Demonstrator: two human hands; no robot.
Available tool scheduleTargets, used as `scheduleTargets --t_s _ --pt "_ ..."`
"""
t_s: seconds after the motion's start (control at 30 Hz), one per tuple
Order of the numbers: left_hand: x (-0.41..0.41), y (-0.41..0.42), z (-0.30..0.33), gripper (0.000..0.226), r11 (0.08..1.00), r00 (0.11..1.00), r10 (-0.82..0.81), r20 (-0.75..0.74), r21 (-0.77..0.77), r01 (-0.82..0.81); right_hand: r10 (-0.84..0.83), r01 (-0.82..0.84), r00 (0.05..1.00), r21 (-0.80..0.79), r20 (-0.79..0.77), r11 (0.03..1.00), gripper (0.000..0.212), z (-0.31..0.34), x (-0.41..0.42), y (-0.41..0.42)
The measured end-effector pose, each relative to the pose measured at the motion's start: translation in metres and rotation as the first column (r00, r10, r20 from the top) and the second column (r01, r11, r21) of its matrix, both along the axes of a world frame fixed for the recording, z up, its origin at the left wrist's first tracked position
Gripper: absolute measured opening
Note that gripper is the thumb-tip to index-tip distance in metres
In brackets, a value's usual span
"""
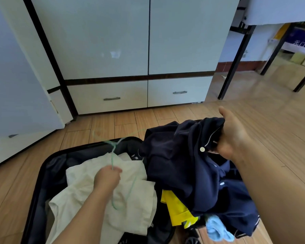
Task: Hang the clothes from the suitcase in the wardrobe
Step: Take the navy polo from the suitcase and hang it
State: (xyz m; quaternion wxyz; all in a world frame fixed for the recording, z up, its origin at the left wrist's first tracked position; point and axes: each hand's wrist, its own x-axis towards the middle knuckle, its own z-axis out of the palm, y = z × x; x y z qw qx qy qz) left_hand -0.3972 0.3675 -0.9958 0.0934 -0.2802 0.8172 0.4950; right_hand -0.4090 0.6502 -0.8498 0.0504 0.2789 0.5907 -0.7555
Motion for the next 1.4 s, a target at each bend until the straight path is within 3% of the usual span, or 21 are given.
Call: scheduleTargets --t_s 0.07,0.13,0.23,0.27,0.4,0.43,0.5,0.53,0.6,0.67,0.73,0.77,0.83,0.9,1.03,1.13,1.2,1.23,1.3,1.33,1.4 --pt "-0.007 0.009 0.041 0.018 0.995 0.977 0.013 -0.215 0.098 0.008 -0.067 0.071 0.997 0.169 -0.028 0.983 0.033 0.006 -0.001 0.003" --pt "-0.009 0.024 0.088 0.017 0.975 0.919 -0.120 -0.375 0.132 0.181 -0.110 0.122 0.992 0.224 -0.063 0.967 0.019 0.009 -0.001 0.006" --pt "-0.008 0.051 0.141 0.019 0.842 0.830 -0.172 -0.530 0.358 0.403 -0.016 0.043 0.995 0.275 -0.098 0.961 0.018 0.009 0.002 -0.003" --pt "-0.005 0.062 0.153 0.021 0.810 0.798 -0.205 -0.567 0.359 0.463 0.058 -0.024 0.990 0.253 -0.126 0.967 0.024 0.009 0.004 -0.008" --pt "0.004 0.105 0.165 0.061 0.789 0.649 -0.508 -0.566 -0.003 0.614 0.371 -0.378 0.911 -0.009 -0.183 0.926 0.070 0.005 0.007 -0.024" --pt "0.005 0.115 0.159 0.061 0.793 0.625 -0.563 -0.541 -0.140 0.593 0.409 -0.426 0.894 -0.063 -0.185 0.903 0.070 0.005 0.008 -0.025" --pt "0.005 0.125 0.149 0.033 0.794 0.627 -0.607 -0.489 -0.412 0.447 0.428 -0.433 0.888 0.002 -0.169 0.901 0.054 0.002 0.010 -0.023" --pt "0.002 0.126 0.145 0.017 0.802 0.658 -0.585 -0.475 -0.462 0.379 0.401 -0.391 0.901 0.091 -0.164 0.916 0.044 -0.002 0.009 -0.018" --pt "-0.006 0.123 0.136 0.009 0.840 0.716 -0.516 -0.470 -0.442 0.315 0.326 -0.266 0.925 0.285 -0.193 0.921 0.028 -0.010 0.011 -0.005" --pt "-0.012 0.117 0.131 0.017 0.892 0.753 -0.449 -0.481 -0.295 0.344 0.299 -0.096 0.922 0.603 -0.246 0.792 0.024 -0.016 0.012 0.012" --pt "-0.016 0.112 0.132 0.018 0.920 0.798 -0.317 -0.512 0.036 0.389 0.292 0.067 0.934 0.904 -0.206 0.423 0.035 -0.026 0.013 0.025" --pt "-0.017 0.110 0.134 0.016 0.898 0.824 -0.261 -0.503 0.187 0.398 0.292 0.093 0.941 0.958 -0.173 0.271 0.040 -0.031 0.014 0.028" --pt "-0.017 0.107 0.136 0.014 0.845 0.853 -0.228 -0.470 0.339 0.413 0.336 0.017 0.939 0.982 -0.080 0.186 0.027 -0.042 0.015 0.032" --pt "-0.019 0.106 0.137 0.018 0.836 0.872 -0.169 -0.459 0.401 0.373 0.373 -0.099 0.928 0.954 -0.014 0.284 0.013 -0.049 0.015 0.037" --pt "-0.027 0.093 0.136 0.021 0.827 0.925 -0.064 -0.375 0.498 0.260 0.359 -0.119 0.928 0.832 -0.101 0.543 0.025 -0.045 0.014 0.053" --pt "-0.030 0.078 0.128 0.015 0.871 0.943 -0.140 -0.301 0.416 0.261 0.210 -0.087 0.946 0.432 -0.247 0.898 0.033 -0.033 0.014 0.055" --pt "-0.032 0.074 0.118 0.012 0.921 0.939 -0.160 -0.305 0.295 0.253 0.167 -0.123 0.943 0.163 -0.289 0.979 0.033 -0.022 0.016 0.055" --pt "-0.034 0.074 0.112 0.012 0.943 0.935 -0.136 -0.326 0.247 0.223 0.201 -0.175 0.936 0.113 -0.290 0.978 0.029 -0.018 0.018 0.057" --pt "-0.038 0.073 0.106 0.012 0.968 0.919 -0.023 -0.394 0.223 0.120 0.400 -0.339 0.899 0.292 -0.180 0.894 0.038 -0.014 0.022 0.065" --pt "-0.041 0.071 0.105 0.013 0.972 0.902 0.047 -0.429 0.227 0.057 0.531 -0.456 0.847 0.491 -0.016 0.742 0.047 -0.015 0.024 0.069" --pt "-0.046 0.067 0.106 0.016 0.973 0.864 0.151 -0.480 0.227 -0.044 0.544 -0.557 0.775 0.753 0.321 0.349 0.045 -0.022 0.025 0.072"
